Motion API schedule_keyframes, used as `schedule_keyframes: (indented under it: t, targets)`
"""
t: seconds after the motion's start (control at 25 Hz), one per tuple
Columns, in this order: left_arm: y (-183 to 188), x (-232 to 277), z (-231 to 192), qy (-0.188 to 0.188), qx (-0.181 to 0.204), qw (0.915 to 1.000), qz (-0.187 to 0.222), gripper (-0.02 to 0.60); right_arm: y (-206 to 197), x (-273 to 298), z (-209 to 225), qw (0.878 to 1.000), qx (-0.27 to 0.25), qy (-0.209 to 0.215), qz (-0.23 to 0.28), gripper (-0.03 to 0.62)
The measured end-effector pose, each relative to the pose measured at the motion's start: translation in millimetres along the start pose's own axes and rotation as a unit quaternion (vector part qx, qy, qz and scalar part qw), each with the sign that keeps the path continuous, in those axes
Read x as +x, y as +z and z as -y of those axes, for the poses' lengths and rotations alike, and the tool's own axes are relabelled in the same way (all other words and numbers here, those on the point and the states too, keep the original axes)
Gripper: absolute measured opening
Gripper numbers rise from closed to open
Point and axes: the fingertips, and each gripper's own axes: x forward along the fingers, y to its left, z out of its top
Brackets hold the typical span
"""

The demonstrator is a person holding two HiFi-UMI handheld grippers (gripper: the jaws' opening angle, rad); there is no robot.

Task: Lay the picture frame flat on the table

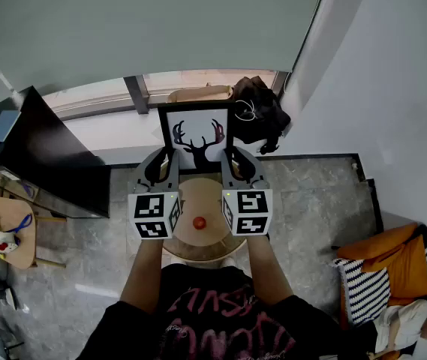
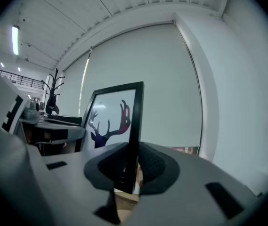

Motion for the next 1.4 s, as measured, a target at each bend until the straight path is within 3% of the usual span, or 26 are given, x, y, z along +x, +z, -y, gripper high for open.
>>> schedule_keyframes:
  t: [0.76, 1.4]
  targets:
    - [-2, -2, -9, 0.007, 0.005, 1.0, -0.003, 0.074, -4, 7, -8, 1.0, 0.01, 0.015, -0.001, 0.081]
    - [-46, -4, -2, 0.003, -0.002, 0.9988, -0.048, 0.074, -52, 5, -9, 0.998, 0.032, 0.021, -0.053, 0.081]
